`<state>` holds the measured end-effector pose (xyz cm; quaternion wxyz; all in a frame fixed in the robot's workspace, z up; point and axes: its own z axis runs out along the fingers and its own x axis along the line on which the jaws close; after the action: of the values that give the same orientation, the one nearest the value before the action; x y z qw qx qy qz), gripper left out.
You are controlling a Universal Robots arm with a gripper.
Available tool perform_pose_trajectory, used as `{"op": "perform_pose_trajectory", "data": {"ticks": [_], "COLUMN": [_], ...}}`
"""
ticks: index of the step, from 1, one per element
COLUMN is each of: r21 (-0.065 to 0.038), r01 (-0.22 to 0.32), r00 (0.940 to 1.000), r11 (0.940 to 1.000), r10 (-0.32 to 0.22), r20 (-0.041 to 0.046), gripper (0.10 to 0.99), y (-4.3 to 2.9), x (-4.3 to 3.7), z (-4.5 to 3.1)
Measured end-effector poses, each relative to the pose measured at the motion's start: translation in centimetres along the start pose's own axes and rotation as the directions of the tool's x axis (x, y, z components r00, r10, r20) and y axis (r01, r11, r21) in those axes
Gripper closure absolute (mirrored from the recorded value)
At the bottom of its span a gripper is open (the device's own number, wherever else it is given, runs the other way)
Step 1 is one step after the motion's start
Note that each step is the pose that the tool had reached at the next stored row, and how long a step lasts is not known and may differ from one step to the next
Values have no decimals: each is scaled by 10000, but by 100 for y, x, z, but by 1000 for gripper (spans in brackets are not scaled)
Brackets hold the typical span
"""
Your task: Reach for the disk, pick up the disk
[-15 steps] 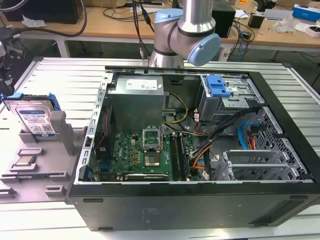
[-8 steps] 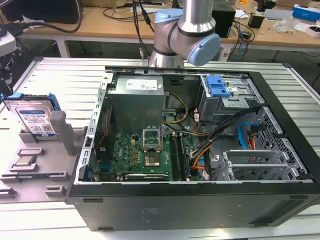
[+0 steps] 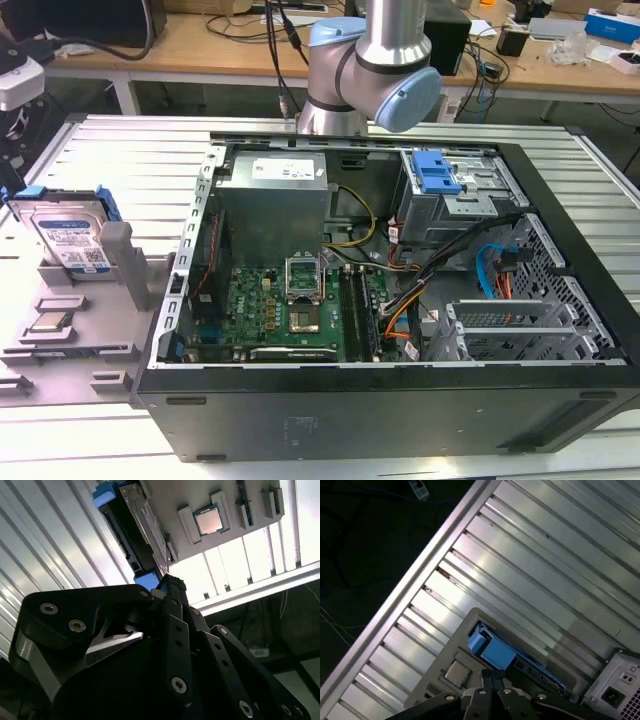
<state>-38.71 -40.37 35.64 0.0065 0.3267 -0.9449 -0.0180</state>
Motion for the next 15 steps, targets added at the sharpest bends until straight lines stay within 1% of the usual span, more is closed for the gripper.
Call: {"op": "perform_pose_trajectory", "data": {"ticks": [4,5,7,8,11,12,13,14,15], "r21": [0,-1,-2,-3,-6,-7,-10,-11,-13], "r01": [646,797,1196,1432,1879,2085,2422,2547,2726], "r00": [9979,9968,9928,9897,9822,9780,9702,9670,9621], "r11": [9979,9968,9928,9897,9822,9780,9702,9670,9621], "r10": [-646,-797,-1196,-1432,-1879,-2085,-2422,-2547,-2726], "r20": [-25,-29,-45,-54,-72,-79,-92,-97,-104], "gripper": [980,980,980,980,980,980,980,980,980], "y": [0,0,0,0,0,0,0,0,0], "x": [0,0,0,0,0,0,0,0,0], "z": [0,0,0,0,0,0,0,0,0]}}
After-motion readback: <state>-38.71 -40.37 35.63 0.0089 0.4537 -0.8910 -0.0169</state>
